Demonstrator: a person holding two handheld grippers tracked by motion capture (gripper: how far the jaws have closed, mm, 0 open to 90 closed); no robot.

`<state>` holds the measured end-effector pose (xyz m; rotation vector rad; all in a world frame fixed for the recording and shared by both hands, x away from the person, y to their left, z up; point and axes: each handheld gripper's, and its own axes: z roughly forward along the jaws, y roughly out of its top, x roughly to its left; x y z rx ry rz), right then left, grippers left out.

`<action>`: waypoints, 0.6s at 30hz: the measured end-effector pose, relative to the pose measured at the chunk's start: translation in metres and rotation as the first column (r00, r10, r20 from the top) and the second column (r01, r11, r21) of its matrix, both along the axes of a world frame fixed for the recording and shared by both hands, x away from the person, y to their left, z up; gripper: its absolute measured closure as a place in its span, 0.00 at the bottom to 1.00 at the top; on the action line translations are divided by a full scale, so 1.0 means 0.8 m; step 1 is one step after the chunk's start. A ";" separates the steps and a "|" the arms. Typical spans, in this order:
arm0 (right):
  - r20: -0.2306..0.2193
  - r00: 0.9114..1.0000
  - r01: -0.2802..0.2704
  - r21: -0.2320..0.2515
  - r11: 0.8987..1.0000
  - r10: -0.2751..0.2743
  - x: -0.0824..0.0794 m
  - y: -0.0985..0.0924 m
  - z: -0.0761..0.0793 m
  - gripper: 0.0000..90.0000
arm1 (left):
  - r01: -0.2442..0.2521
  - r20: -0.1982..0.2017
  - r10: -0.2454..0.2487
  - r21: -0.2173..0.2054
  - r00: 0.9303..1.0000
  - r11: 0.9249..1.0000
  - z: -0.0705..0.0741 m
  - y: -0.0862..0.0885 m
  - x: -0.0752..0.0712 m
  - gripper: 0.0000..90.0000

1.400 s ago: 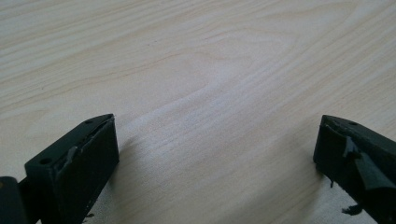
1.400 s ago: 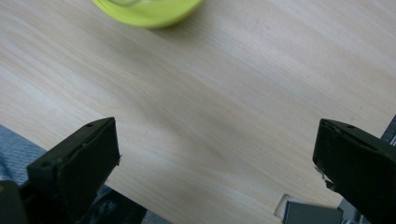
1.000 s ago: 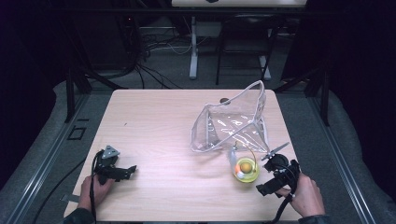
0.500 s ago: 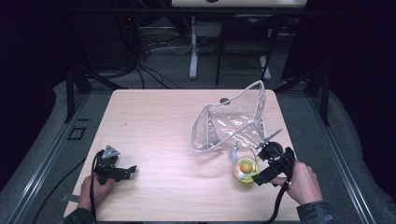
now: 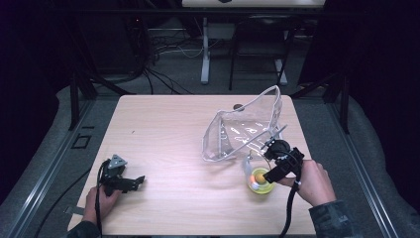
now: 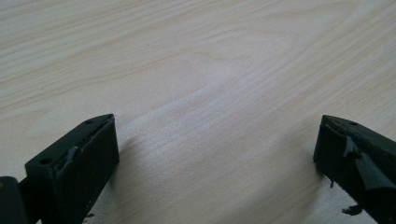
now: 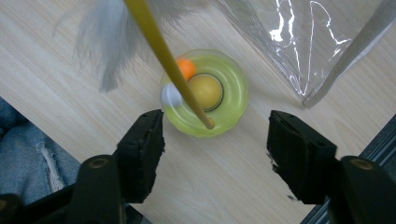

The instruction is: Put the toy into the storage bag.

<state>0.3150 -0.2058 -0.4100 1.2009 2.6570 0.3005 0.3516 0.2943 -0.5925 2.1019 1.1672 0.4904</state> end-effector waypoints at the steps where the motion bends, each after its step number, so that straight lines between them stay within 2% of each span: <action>1: 0.001 1.000 0.002 0.003 1.000 -0.002 0.001 0.002 0.001 0.46 | 0.000 0.000 0.000 -0.001 1.000 1.000 0.000 0.000 0.000 0.00; 3: 0.001 1.000 -0.011 -0.009 1.000 0.011 0.003 0.006 0.004 0.50 | 0.000 0.000 0.000 0.000 1.000 1.000 0.000 0.000 0.000 0.00; 8: -0.001 1.000 -0.015 -0.030 0.999 0.015 0.009 0.013 0.013 0.68 | 0.001 0.000 -0.001 0.001 1.000 1.000 0.000 0.000 0.000 0.00; 15: -0.015 1.000 -0.018 -0.018 1.000 0.018 0.015 0.015 0.018 0.93 | 0.000 0.000 0.000 0.000 1.000 1.000 0.000 0.000 0.000 0.00; 18: -0.021 1.000 -0.011 -0.022 1.000 0.011 0.018 0.014 0.019 0.97 | 0.000 -0.001 0.000 -0.001 1.000 1.000 0.000 0.000 0.000 0.00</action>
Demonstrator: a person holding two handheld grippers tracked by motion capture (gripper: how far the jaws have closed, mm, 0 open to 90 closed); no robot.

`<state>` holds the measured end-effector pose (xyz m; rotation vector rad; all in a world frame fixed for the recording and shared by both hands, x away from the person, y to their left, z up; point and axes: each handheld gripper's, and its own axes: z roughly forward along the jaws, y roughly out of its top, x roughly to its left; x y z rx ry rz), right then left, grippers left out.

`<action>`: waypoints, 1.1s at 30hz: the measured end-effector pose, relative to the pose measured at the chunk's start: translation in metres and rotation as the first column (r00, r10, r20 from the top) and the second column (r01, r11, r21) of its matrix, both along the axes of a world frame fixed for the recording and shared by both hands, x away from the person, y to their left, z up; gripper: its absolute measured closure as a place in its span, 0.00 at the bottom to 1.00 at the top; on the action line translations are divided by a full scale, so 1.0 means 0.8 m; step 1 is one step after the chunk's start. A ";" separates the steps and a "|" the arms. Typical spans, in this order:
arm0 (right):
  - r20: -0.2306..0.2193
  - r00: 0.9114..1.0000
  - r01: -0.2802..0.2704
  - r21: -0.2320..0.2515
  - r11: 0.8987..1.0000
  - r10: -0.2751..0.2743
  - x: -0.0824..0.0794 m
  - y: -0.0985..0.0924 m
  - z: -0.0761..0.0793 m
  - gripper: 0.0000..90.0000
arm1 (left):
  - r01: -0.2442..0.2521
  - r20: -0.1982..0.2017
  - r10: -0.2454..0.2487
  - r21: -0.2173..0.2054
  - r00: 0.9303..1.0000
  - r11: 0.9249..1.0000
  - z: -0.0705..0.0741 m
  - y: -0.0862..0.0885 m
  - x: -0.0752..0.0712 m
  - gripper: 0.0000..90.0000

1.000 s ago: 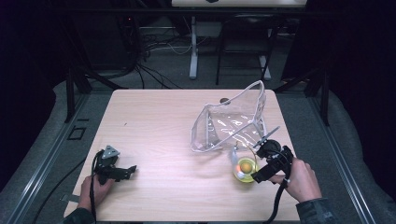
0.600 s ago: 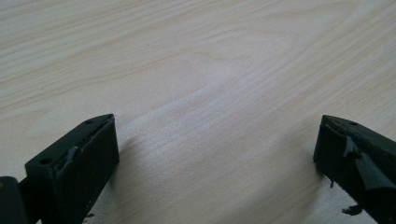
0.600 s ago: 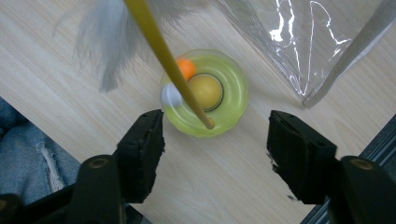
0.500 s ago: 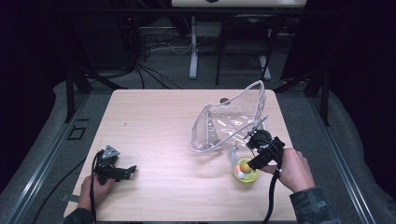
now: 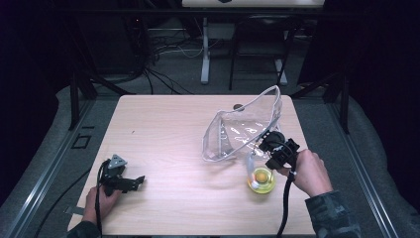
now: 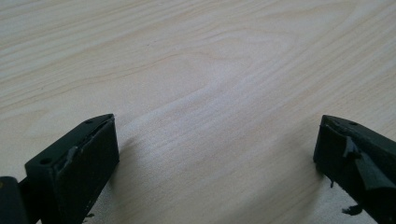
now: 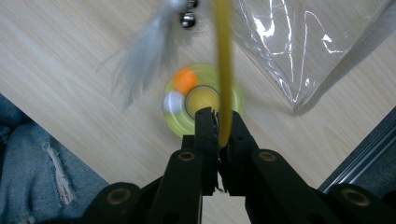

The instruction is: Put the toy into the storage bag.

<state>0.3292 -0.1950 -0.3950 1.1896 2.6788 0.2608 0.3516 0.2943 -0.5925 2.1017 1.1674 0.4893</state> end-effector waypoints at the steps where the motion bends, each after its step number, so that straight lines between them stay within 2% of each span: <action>1: -0.002 1.000 0.005 0.005 1.000 -0.005 0.001 -0.001 0.001 0.97 | 0.000 0.000 0.000 0.000 1.000 1.000 0.000 0.000 0.000 0.00; 2: 0.001 1.000 0.011 0.026 1.000 -0.011 0.002 -0.002 0.000 0.97 | 0.000 0.001 0.000 0.001 1.000 1.000 0.000 0.000 0.000 0.00; 3: -0.014 1.000 0.017 0.021 1.000 -0.017 0.003 -0.003 0.003 0.97 | -0.001 -0.001 0.001 0.000 1.000 1.000 0.000 0.000 0.000 0.00; 6: -0.008 0.999 0.035 0.054 0.998 -0.035 0.004 -0.005 0.002 0.97 | 0.000 0.000 0.000 0.000 1.000 1.000 0.000 0.000 0.000 0.00; 8: -0.013 0.999 0.031 0.047 0.998 -0.031 0.005 -0.008 0.005 0.97 | 0.000 0.001 0.000 0.000 1.000 1.000 0.000 0.000 0.000 0.00; 11: -0.004 0.999 0.037 0.075 0.997 -0.037 0.003 -0.009 0.009 0.97 | 0.000 0.001 0.000 0.000 1.000 1.000 0.000 0.000 0.000 0.00; 15: 0.005 0.999 0.033 0.062 0.998 -0.033 0.000 -0.013 0.017 0.97 | 0.000 0.000 0.000 0.001 1.000 1.000 0.000 0.000 0.000 0.00; 16: 0.003 0.999 0.038 0.073 0.997 -0.038 -0.001 -0.013 0.018 0.97 | 0.001 0.000 -0.001 0.001 1.000 1.000 0.000 0.000 0.000 0.00; 21: -0.005 0.999 0.040 0.063 0.997 -0.039 -0.003 -0.021 0.023 0.97 | 0.000 0.000 0.000 0.000 1.000 1.000 0.000 0.000 0.000 0.00; 28: -0.010 0.997 0.073 0.056 0.996 -0.072 -0.001 -0.039 0.025 0.97 | 0.000 0.000 0.000 0.000 1.000 1.000 0.000 0.000 0.000 0.00; 33: -0.023 0.995 0.095 0.022 0.995 -0.094 -0.002 -0.054 0.033 0.97 | -0.001 -0.001 0.001 0.000 1.000 1.000 0.000 0.000 0.000 0.00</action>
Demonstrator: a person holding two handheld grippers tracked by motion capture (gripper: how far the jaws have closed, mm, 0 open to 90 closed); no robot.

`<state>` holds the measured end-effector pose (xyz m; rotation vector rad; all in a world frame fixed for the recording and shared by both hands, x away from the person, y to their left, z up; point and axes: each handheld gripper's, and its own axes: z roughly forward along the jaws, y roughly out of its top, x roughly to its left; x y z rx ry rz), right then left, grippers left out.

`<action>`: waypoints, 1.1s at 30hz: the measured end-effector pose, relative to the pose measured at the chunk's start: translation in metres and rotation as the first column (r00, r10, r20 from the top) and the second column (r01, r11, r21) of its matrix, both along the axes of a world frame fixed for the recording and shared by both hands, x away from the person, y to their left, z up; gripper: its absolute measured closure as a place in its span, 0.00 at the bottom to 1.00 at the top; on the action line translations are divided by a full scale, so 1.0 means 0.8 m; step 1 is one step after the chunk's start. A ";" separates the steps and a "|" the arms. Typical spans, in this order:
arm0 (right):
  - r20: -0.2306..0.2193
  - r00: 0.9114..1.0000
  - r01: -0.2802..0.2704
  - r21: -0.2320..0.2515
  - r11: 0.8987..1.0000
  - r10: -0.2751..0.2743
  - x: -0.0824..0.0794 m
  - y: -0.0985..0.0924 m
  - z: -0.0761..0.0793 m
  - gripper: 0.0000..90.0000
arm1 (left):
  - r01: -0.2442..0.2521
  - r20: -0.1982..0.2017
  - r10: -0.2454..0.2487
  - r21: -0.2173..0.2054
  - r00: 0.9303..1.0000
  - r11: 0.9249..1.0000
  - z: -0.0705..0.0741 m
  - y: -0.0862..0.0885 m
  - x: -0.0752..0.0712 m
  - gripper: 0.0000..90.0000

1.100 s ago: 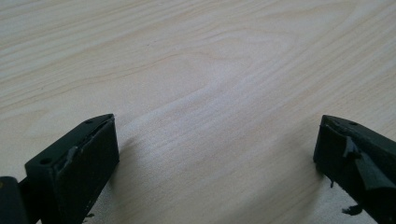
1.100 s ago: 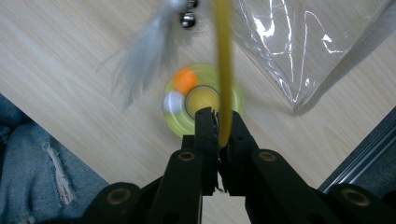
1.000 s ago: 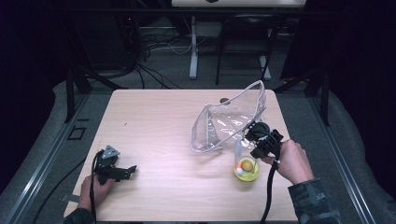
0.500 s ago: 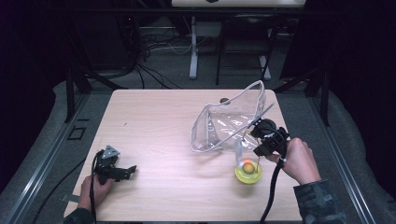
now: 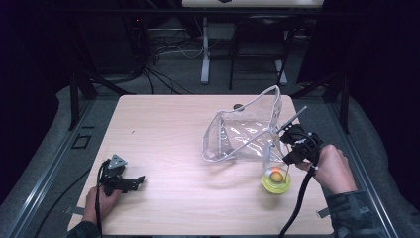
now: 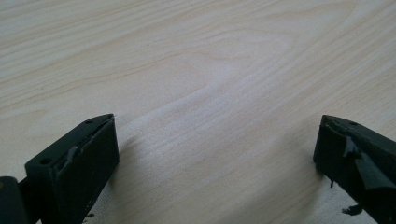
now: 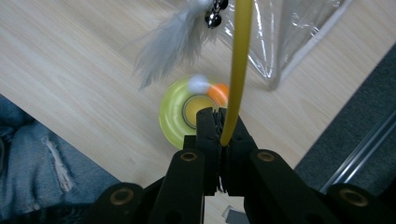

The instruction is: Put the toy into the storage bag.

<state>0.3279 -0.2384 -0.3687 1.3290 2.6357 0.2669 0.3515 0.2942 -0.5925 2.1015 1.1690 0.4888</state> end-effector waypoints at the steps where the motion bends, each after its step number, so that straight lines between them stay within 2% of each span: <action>1: 0.002 1.000 0.004 -0.004 1.000 -0.004 -0.001 -0.004 0.003 0.97 | 0.000 0.000 0.000 0.000 1.000 1.000 0.000 0.000 0.000 0.00; 2: 0.012 1.000 0.014 0.001 1.000 -0.014 -0.001 -0.007 0.005 0.97 | 0.000 0.000 0.000 0.000 1.000 1.000 0.000 0.000 0.000 0.00; 7: 0.005 0.999 0.039 -0.006 0.999 -0.039 0.000 -0.027 0.013 0.97 | 0.001 0.003 -0.001 0.002 1.000 1.000 0.000 0.000 0.000 0.00; 13: 0.012 0.997 0.082 -0.002 0.997 -0.082 0.001 -0.050 0.013 0.97 | 0.000 0.000 0.000 0.000 1.000 1.000 0.000 0.000 0.000 0.00; 20: -0.003 0.993 0.116 -0.009 0.993 -0.116 0.006 -0.072 0.012 0.97 | 0.000 0.000 0.000 0.000 1.000 1.000 0.000 0.000 0.000 0.00; 22: -0.002 0.992 0.128 -0.009 0.992 -0.128 0.007 -0.076 0.012 0.97 | 0.000 0.002 0.000 0.001 1.000 1.000 0.000 0.000 0.000 0.00; 26: -0.003 0.991 0.132 -0.042 0.990 -0.132 0.010 -0.079 0.020 0.97 | -0.001 0.000 0.001 0.001 1.000 1.000 0.000 0.000 0.000 0.00; 33: 0.006 0.986 0.165 -0.049 0.985 -0.165 0.021 -0.089 0.033 0.97 | 0.000 0.000 0.000 0.000 1.000 1.000 0.000 0.000 0.000 0.00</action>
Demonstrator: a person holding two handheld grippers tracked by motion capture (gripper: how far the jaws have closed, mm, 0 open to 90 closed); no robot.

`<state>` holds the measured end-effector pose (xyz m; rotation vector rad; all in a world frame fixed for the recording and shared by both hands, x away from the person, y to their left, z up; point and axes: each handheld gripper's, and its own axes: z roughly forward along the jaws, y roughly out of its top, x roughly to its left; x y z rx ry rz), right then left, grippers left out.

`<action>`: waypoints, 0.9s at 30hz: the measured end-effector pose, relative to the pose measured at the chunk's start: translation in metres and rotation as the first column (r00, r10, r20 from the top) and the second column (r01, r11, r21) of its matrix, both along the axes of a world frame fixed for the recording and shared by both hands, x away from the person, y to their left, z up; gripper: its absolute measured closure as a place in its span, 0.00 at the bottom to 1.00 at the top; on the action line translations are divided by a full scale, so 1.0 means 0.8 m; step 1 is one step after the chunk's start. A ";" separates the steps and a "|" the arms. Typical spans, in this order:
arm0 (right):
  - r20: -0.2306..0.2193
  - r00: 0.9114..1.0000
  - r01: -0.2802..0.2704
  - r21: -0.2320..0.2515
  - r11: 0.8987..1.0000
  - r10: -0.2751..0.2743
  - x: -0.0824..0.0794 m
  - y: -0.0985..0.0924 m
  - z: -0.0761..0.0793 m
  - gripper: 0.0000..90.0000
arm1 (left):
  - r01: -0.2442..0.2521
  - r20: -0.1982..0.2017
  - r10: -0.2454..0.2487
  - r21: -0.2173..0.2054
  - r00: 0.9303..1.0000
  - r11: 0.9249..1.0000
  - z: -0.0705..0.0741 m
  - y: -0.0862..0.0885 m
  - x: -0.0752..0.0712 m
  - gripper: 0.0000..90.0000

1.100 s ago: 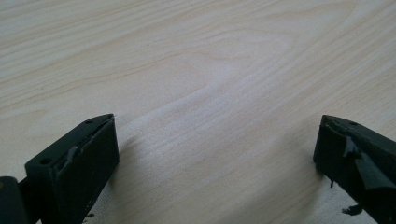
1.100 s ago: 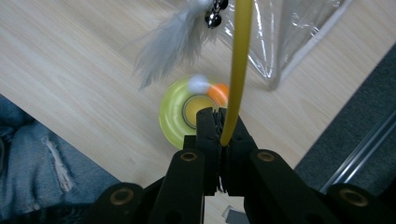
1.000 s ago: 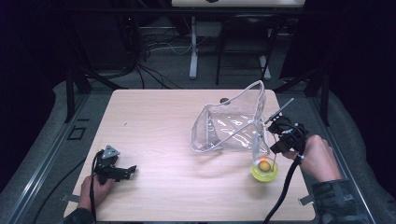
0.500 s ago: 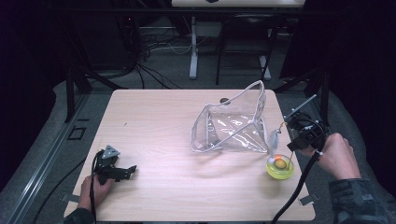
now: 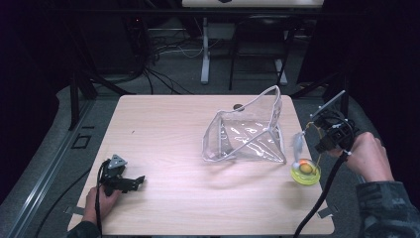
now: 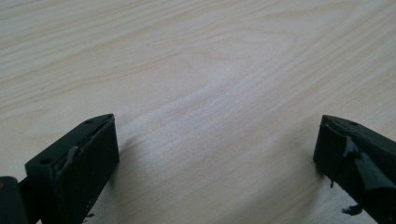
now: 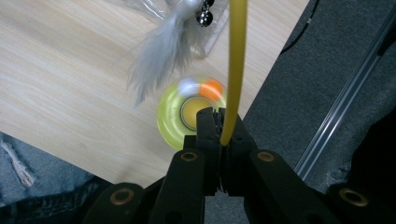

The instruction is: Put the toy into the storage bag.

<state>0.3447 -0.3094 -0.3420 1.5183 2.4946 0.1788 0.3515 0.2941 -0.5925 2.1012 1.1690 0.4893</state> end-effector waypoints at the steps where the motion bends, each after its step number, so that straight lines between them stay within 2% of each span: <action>1: 0.002 1.000 0.002 -0.001 1.000 -0.002 0.001 -0.001 0.001 0.97 | 0.000 0.000 0.000 0.000 1.000 1.000 0.000 0.000 0.000 0.00; 16: -0.010 0.998 0.059 0.001 0.998 -0.059 0.017 -0.024 0.008 0.97 | 0.000 0.001 0.000 0.000 1.000 1.000 0.000 0.000 0.000 0.00; 27: 0.000 0.995 0.097 0.006 0.995 -0.097 0.029 -0.036 0.020 0.97 | 0.000 0.000 0.000 0.000 1.000 1.000 0.000 0.000 0.000 0.00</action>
